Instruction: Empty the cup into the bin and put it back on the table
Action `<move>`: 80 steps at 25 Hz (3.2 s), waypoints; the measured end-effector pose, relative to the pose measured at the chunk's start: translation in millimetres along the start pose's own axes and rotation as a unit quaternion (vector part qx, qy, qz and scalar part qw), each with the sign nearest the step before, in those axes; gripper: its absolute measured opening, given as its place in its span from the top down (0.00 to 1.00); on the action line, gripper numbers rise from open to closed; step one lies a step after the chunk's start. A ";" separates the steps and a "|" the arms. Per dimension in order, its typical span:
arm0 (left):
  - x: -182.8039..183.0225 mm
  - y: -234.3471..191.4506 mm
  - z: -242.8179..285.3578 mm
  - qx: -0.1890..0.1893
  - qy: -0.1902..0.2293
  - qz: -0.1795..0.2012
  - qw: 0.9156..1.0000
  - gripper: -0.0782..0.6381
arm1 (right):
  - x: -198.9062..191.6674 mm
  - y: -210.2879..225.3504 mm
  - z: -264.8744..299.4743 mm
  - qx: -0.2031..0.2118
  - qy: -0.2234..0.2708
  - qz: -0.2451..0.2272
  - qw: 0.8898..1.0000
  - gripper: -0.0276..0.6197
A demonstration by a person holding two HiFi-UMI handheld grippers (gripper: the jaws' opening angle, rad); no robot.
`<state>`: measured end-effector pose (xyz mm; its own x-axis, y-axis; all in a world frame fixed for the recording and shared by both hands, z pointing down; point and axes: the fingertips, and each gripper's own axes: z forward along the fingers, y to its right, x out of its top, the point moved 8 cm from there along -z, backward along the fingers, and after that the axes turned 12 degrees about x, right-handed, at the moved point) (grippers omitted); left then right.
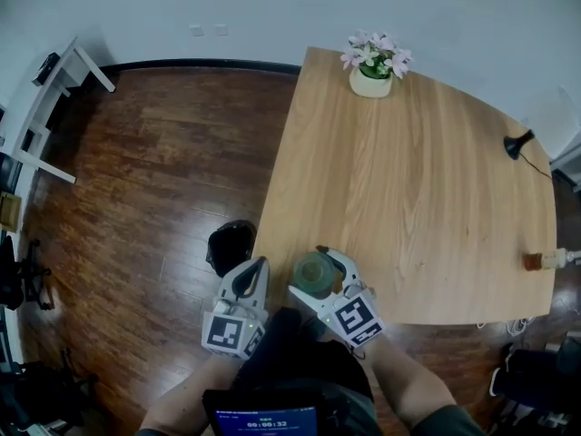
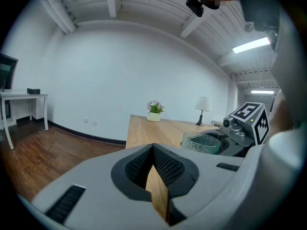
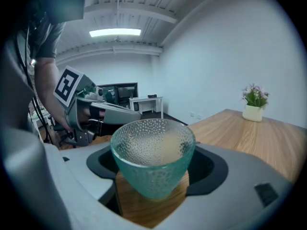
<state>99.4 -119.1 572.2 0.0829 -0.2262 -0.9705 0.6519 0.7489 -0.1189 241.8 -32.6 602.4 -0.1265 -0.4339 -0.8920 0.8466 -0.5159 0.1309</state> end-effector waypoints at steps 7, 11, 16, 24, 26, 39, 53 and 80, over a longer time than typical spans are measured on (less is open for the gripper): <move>-14.8 -9.4 2.4 0.021 -0.007 -0.025 0.999 0.89 | -4.1 3.2 2.2 0.002 0.034 -0.011 0.999 0.35; -26.3 -9.4 3.9 0.022 -0.008 -0.027 0.999 0.89 | -7.7 2.0 1.8 -0.001 0.045 -0.013 0.999 0.34; -25.6 -5.6 9.4 0.016 0.011 -0.016 1.000 0.89 | -8.5 5.0 3.4 0.000 0.046 -0.018 0.999 0.33; 2.7 -1.5 0.2 0.015 0.033 -0.002 0.999 0.89 | 10.2 7.8 -15.8 -0.010 0.061 -0.014 0.998 0.22; 11.1 3.3 -5.0 0.013 0.042 0.002 0.999 0.89 | 19.8 3.1 -22.3 -0.014 0.069 -0.011 0.997 0.22; 77.0 29.9 -66.5 -0.009 0.090 0.010 0.996 0.89 | 78.8 -44.1 -84.3 -0.038 0.129 -0.023 0.991 0.35; 127.2 22.6 -116.0 -0.088 0.127 0.043 0.987 0.89 | 123.8 -117.3 -116.3 -0.126 0.164 -0.015 0.978 0.69; 172.0 -25.1 -203.8 -0.170 0.178 0.002 0.969 0.89 | 152.9 -226.1 -166.9 -0.290 0.183 0.036 0.939 0.96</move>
<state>-56.4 -49.9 365.5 -0.2200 -0.0387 -0.9747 0.3617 0.9247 -0.1184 117.3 141.0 364.2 0.0387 -0.1149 -0.9926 0.9986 0.0392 0.0344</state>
